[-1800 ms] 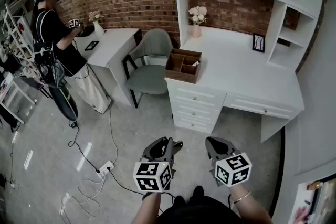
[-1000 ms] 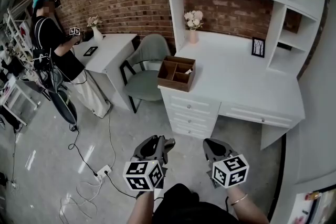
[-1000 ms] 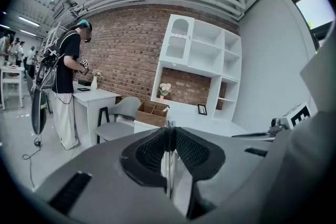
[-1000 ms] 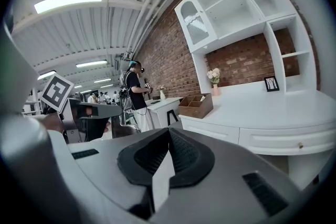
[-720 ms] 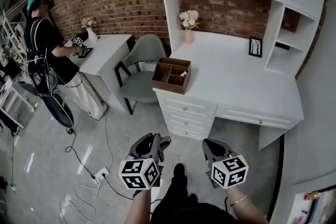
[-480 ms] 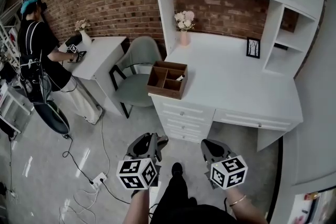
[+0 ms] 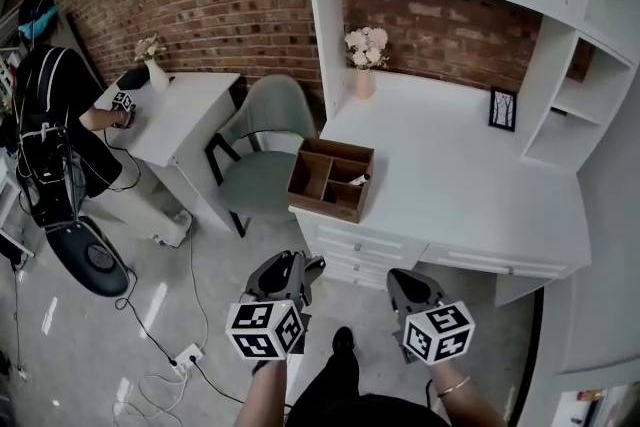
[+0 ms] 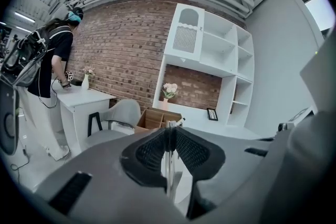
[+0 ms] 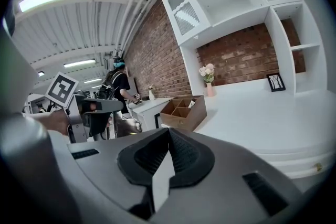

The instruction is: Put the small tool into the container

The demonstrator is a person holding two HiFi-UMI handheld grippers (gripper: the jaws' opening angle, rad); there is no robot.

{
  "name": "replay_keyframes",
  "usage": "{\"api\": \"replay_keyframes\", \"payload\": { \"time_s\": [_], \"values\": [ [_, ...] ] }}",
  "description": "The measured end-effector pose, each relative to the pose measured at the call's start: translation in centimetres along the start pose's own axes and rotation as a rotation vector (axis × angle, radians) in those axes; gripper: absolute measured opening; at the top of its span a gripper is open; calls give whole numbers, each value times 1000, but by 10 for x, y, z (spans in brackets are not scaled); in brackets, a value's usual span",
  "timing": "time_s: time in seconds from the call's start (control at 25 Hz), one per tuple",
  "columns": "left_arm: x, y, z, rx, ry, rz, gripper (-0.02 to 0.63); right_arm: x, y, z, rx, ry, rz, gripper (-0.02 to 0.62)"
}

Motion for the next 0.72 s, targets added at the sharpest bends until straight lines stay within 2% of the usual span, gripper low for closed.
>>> {"api": "replay_keyframes", "payload": {
  "time_s": [0.36,0.72],
  "values": [
    [49,65,48,-25,17,2,67,47,76,-19,-15,14,8,5],
    [88,116,77,-65,41,-2,67,79,121,-37,-67,32,3,5]
  ]
}}
Point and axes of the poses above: the fingertips, and each gripper's own axes: y forward along the fingers, z to its left, x out of its top, the point moved 8 cm from there along -y, backward along the fingers, and after that the axes turned 13 degrees about z, right-handed, at the moved point
